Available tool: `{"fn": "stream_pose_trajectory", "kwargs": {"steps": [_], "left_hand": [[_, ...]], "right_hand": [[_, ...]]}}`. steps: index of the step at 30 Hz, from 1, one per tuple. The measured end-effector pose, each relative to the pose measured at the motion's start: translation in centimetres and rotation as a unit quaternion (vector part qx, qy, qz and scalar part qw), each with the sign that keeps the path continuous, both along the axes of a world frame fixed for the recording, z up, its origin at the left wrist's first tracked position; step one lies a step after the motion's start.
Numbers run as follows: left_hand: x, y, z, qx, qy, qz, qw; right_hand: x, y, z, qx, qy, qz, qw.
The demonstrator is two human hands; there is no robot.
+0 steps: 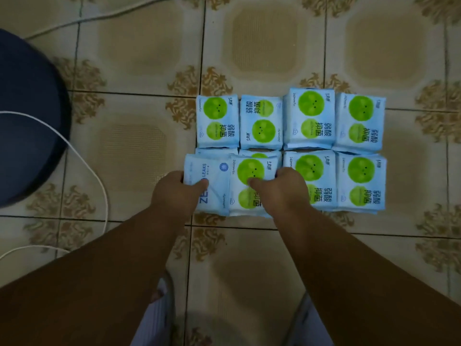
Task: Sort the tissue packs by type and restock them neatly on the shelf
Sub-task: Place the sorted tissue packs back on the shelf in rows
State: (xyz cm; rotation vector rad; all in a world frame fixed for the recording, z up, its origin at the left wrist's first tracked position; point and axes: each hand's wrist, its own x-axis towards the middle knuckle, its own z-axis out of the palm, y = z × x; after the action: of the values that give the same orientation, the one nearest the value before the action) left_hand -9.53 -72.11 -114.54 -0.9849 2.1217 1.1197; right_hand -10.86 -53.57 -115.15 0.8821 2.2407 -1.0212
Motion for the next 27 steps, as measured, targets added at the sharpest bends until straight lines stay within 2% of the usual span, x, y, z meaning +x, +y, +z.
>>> {"fn": "stream_pose_trajectory", "kwargs": {"steps": [3, 7, 10, 13, 16, 18, 20, 22, 25, 27], "left_hand": [[-0.1, -0.6, 2.6, 0.039, 0.024, 0.053, 0.998], [-0.3, -0.4, 12.0, 0.084, 0.051, 0.096, 0.991], [-0.9, -0.4, 23.2, 0.161, 0.043, 0.127, 0.978], [-2.1, 1.4, 36.9, 0.28, 0.055, 0.134, 0.949], [-3.2, 5.2, 50.8, 0.363, 0.08, 0.057, 0.927], [-3.5, 8.0, 58.9, 0.361, 0.112, -0.015, 0.926], [-3.6, 10.5, 65.8, 0.365, 0.151, -0.034, 0.918], [-3.6, 12.2, 71.9, 0.441, 0.154, -0.03, 0.884], [-3.2, 13.7, 79.1, 0.589, 0.071, -0.06, 0.803], [-2.2, 14.8, 82.7, 0.605, 0.049, -0.123, 0.785]], "right_hand": [[0.3, -0.1, 2.4, -0.047, 0.026, -0.047, 0.997], [1.2, 0.6, 13.2, -0.144, 0.06, -0.133, 0.979], [1.1, 2.9, 25.7, -0.199, 0.099, -0.163, 0.961], [0.4, 5.8, 39.8, -0.262, 0.115, -0.155, 0.945], [-0.1, 8.3, 53.3, -0.298, 0.125, -0.133, 0.937], [0.0, 9.5, 61.6, -0.304, 0.139, -0.13, 0.933], [0.7, 10.4, 68.7, -0.308, 0.174, -0.121, 0.927], [2.1, 11.2, 74.6, -0.283, 0.229, -0.135, 0.921], [5.4, 11.8, 81.7, -0.229, 0.318, -0.183, 0.902], [8.1, 12.0, 85.4, -0.184, 0.363, -0.204, 0.89]]}}
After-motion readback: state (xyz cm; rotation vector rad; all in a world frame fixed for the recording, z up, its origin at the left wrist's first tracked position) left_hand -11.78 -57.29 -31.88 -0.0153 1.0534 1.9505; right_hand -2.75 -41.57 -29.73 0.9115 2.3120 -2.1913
